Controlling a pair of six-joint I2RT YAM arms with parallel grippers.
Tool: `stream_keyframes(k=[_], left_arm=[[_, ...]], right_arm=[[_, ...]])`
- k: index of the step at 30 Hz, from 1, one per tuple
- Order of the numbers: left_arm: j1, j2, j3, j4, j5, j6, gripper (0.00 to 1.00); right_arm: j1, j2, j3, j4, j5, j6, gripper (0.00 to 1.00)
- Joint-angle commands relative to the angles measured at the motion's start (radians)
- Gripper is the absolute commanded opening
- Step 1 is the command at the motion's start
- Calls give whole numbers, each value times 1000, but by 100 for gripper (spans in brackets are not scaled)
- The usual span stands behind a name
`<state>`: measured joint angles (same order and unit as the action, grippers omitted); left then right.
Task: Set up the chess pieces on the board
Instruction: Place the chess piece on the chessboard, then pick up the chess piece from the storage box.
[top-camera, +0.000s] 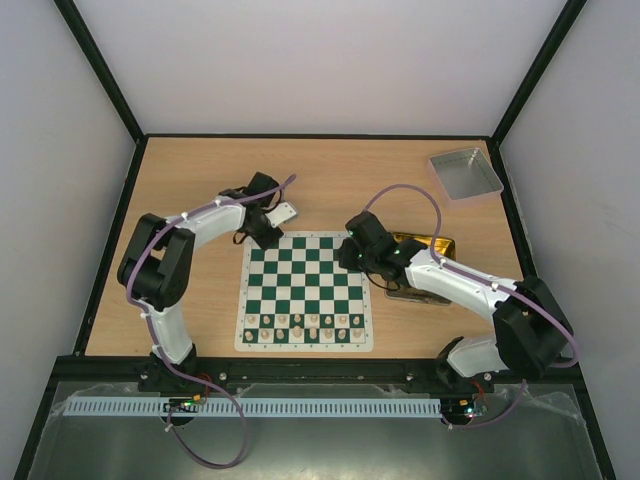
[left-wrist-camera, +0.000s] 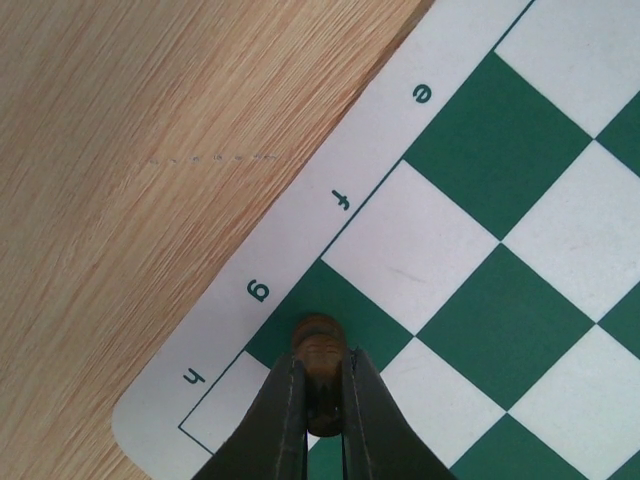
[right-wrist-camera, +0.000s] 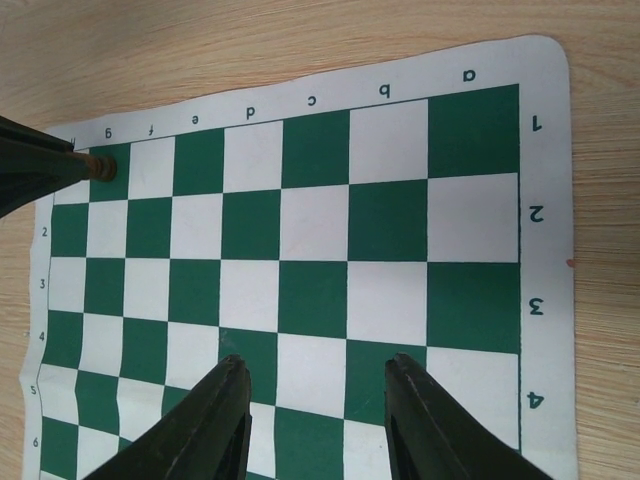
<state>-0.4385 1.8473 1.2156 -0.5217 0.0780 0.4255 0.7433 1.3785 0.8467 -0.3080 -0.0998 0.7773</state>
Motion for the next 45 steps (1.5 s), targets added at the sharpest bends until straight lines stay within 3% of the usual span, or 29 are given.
stream_keyframes(k=[1,6,12,19,29,35,39,45], left_arm=[[-2,1,-29,6,-6,-1,2],[-3,1,-29,8,-3,-7,4],[-2,-9,-43,22,-20,-13,37],[-2,-28,-41,19,-27,-14,48],[2,-104,9,-28,-33,-8,52],[37,-206,56,-80,-14,-15,53],[83,-301,58,-107,42,-16,62],[145,-408,28,-149,136,-13,70]], right_arm=[[-4,12,-19,13,5,0,37],[-4,14,-19,15,1,0,37],[-4,13,-23,17,2,4,37],[-4,14,-34,25,-1,10,37],[-10,-11,12,-37,51,-4,37],[-152,-64,62,-124,61,-32,37],[-254,-58,101,-217,113,-59,39],[-313,-11,125,-335,205,-75,42]])
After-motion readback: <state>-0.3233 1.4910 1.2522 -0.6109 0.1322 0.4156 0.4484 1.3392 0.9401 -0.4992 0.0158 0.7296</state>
